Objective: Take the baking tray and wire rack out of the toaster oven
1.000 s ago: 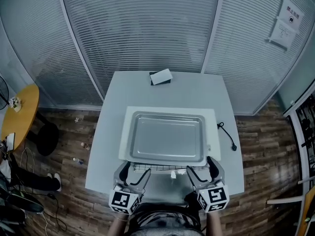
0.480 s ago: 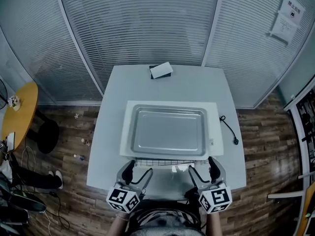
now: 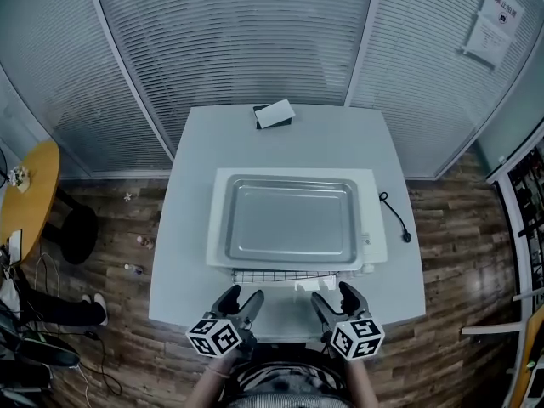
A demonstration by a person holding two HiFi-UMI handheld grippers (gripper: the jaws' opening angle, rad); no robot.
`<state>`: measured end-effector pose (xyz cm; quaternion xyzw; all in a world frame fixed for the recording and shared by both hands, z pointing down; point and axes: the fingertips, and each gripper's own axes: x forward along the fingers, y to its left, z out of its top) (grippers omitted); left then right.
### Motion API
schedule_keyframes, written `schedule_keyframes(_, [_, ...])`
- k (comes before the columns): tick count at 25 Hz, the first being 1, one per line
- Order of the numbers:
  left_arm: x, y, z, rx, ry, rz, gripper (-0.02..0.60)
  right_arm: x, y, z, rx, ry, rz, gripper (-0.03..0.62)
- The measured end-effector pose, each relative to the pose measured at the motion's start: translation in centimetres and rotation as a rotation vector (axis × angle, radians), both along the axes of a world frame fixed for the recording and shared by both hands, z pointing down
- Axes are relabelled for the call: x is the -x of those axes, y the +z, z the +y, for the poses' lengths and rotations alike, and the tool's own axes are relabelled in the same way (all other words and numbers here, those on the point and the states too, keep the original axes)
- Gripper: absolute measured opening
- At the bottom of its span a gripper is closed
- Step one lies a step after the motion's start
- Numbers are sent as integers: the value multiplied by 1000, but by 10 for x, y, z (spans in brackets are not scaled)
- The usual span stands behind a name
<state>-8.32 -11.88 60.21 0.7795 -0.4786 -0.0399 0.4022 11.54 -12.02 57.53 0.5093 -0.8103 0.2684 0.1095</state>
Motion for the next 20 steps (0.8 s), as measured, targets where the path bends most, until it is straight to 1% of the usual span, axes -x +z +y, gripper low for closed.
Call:
schedule_keyframes(3, [2,26,3,79,-5,51,345,9,19,-3,94,15,-129,333])
schedule_keyframes(6, [-1,51,6,170,4,145,345,21,38,-6,191,15,-260,334])
schedule_keyframes(8, [-3,65,6,211,16,184,345,27,49,-9,249,18,-329,334])
schedule_keyframes(10, [-5,77,4,243,30,206,345,33,60,-13,293,17,-374,334])
schedule_keyframes(12, [-7,85,-3,260,38,233,345,38,71,-16,321,11,-382,334])
schedule_keyframes(13, [-9,87,-8,261,37,259,345,40,75,-18,329,7,-382,334])
schedule_keyframes(15, [-11,89,-19,264,16,340,345,44,81,-24,339,3,-388,334])
schedule_keyframes(17, [-11,91,-30,267,-17,437,345,46,84,-33,342,12,-417,333])
schedule_keyframes(20, [-10,90,-44,258,-49,545,331,47,86,-47,335,60,-494,294])
